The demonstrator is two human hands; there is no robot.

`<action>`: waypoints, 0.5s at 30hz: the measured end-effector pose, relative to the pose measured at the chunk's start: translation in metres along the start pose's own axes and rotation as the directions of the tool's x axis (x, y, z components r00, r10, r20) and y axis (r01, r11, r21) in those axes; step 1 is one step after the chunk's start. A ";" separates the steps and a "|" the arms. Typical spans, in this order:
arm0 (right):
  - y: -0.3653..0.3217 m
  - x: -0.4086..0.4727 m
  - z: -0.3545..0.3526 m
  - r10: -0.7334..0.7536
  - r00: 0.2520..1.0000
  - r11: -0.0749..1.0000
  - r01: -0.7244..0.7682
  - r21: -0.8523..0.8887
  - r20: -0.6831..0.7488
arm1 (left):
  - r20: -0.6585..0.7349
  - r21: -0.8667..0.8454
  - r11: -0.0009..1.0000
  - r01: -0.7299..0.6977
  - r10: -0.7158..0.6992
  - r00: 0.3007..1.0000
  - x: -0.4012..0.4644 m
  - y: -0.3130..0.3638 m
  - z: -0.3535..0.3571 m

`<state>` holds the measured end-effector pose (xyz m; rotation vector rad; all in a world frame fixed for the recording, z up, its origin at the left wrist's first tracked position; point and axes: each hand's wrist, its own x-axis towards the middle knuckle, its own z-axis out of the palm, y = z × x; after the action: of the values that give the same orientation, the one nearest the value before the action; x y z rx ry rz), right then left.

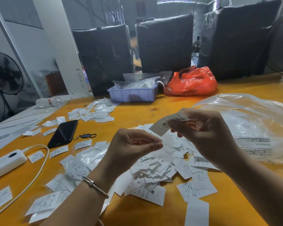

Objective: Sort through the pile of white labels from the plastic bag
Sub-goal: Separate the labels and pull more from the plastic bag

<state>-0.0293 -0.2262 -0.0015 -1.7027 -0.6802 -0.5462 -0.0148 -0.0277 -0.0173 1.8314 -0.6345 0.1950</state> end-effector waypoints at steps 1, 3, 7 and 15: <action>0.001 0.000 0.000 0.004 1.000 1.000 -0.004 -0.004 0.003 | 0.003 -0.001 1.000 -0.002 0.002 1.000 0.000 0.000 0.000; 0.002 0.000 -0.002 0.008 1.000 1.000 -0.008 -0.024 0.005 | 0.004 -0.006 1.000 -0.003 0.003 1.000 0.000 -0.001 0.000; 0.003 0.000 -0.003 0.002 1.000 0.999 -0.002 -0.047 0.015 | 0.003 -0.003 1.000 0.000 0.000 1.000 -0.001 0.000 -0.001; 0.006 0.002 -0.007 0.002 1.000 0.993 0.001 -0.116 0.023 | -0.013 -0.019 1.000 0.025 -0.025 1.000 -0.001 0.001 -0.002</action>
<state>-0.0234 -0.2337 -0.0030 -1.8203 -0.6756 -0.5758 -0.0159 -0.0255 -0.0159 1.8180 -0.6019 0.1836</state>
